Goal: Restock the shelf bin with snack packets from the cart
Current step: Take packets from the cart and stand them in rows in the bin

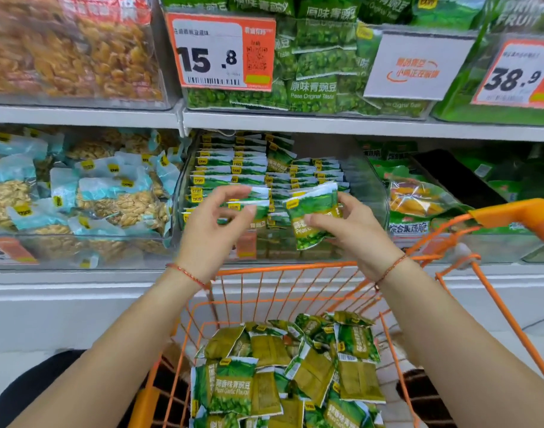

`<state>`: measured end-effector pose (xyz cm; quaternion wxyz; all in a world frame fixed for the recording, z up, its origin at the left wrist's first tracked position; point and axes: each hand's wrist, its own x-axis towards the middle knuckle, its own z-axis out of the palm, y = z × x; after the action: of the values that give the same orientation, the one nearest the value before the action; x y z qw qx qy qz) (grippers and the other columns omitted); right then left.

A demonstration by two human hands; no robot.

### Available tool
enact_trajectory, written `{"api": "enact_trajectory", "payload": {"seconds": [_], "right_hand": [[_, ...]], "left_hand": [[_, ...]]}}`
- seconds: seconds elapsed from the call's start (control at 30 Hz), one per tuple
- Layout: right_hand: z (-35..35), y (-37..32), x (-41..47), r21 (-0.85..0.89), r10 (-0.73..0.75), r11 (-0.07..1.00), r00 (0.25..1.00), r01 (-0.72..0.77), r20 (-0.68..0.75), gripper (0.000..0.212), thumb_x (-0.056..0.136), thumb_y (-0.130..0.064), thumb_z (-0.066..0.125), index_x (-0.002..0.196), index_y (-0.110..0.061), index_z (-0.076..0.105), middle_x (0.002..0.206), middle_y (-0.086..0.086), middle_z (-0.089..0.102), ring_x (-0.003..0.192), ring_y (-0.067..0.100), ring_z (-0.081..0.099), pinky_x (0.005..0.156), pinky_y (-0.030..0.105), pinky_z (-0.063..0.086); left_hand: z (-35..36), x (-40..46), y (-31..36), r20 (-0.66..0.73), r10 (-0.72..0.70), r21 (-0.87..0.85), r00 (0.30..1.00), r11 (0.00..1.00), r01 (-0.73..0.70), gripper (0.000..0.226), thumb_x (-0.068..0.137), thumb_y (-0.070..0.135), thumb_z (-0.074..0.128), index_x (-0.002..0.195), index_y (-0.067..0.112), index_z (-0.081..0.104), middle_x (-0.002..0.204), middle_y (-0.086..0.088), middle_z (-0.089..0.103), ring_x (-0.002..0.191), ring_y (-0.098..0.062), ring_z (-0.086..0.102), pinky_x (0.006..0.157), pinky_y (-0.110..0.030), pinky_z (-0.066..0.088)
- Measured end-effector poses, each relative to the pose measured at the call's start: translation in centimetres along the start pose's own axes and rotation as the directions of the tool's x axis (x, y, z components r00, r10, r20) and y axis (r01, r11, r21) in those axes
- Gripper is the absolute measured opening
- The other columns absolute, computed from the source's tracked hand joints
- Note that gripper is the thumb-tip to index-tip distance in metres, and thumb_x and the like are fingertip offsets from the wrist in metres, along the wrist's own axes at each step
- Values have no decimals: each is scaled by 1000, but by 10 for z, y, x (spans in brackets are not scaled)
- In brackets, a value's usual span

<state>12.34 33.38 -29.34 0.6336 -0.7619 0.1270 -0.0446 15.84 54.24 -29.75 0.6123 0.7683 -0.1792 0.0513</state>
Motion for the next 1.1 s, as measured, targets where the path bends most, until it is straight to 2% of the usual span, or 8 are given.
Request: {"api": "enact_trajectory", "payload": {"seconds": [0.2, 0.33, 0.4, 0.5, 0.6, 0.77, 0.9, 1.1], "right_hand": [[-6, 7, 68, 155, 128, 982, 981, -104, -147, 102, 61, -45, 81, 144, -9, 35, 139, 5, 50, 115, 15, 54, 84, 30, 46], [6, 6, 114, 311, 215, 937, 964, -158, -156, 64, 77, -24, 77, 131, -2, 51, 129, 4, 58, 115, 13, 52, 68, 25, 50], [15, 6, 134, 337, 252, 919, 961, -202, -111, 46, 83, -21, 71, 125, -7, 57, 127, 3, 59, 118, 16, 50, 80, 28, 50], [25, 4, 154, 401, 269, 885, 963, -237, -23, 8, 87, -19, 65, 94, -16, 62, 108, 3, 65, 106, 17, 57, 99, 32, 46], [29, -1, 165, 472, 275, 847, 961, -243, 2, 7, 88, -18, 64, 92, -15, 60, 89, 1, 69, 89, 14, 63, 97, 31, 47], [34, -5, 175, 557, 231, 807, 973, -196, 7, 6, 89, -17, 63, 93, -14, 61, 84, 1, 70, 82, 14, 65, 77, 24, 53], [33, -11, 183, 649, 190, 747, 982, -142, -4, 4, 92, -16, 58, 95, -15, 60, 95, 3, 67, 90, 15, 63, 78, 25, 52], [30, -10, 184, 588, 193, 788, 980, -181, 43, 12, 91, -17, 59, 103, -18, 59, 102, 1, 66, 97, 15, 62, 75, 26, 51]], "left_hand": [[-16, 35, -40, -185, 219, 268, 958, 949, -165, 16, 91, 18, 51, 102, 23, 62, 103, 6, 61, 97, -6, 57, 87, -29, 47], [-18, 41, -51, -95, 391, 450, 915, 837, -311, 20, 91, 12, 51, 104, 12, 65, 107, 2, 61, 106, -16, 55, 95, -28, 39], [-17, 44, -53, -28, 412, 482, 911, 804, -349, 20, 91, 12, 52, 106, 11, 66, 109, -3, 62, 109, -20, 55, 97, -28, 37], [-15, 43, -55, -54, 398, 452, 916, 828, -333, 19, 90, 10, 53, 104, 10, 66, 112, -4, 60, 110, -20, 53, 97, -28, 36], [-13, 40, -59, -35, 373, 459, 927, 830, -317, 19, 90, 11, 54, 104, 11, 67, 113, -1, 57, 110, -21, 53, 98, -21, 34], [-11, 42, -61, -17, 336, 459, 942, 840, -291, 22, 91, 17, 50, 106, 13, 66, 113, 5, 52, 111, -21, 52, 98, -13, 29], [-10, 44, -61, -15, 333, 459, 943, 840, -289, 21, 91, 16, 51, 106, 13, 66, 113, 4, 52, 111, -20, 51, 98, -14, 30], [-9, 43, -60, -15, 313, 466, 950, 843, -270, 22, 91, 18, 49, 105, 13, 66, 113, 4, 52, 111, -17, 49, 98, -10, 28]]}}
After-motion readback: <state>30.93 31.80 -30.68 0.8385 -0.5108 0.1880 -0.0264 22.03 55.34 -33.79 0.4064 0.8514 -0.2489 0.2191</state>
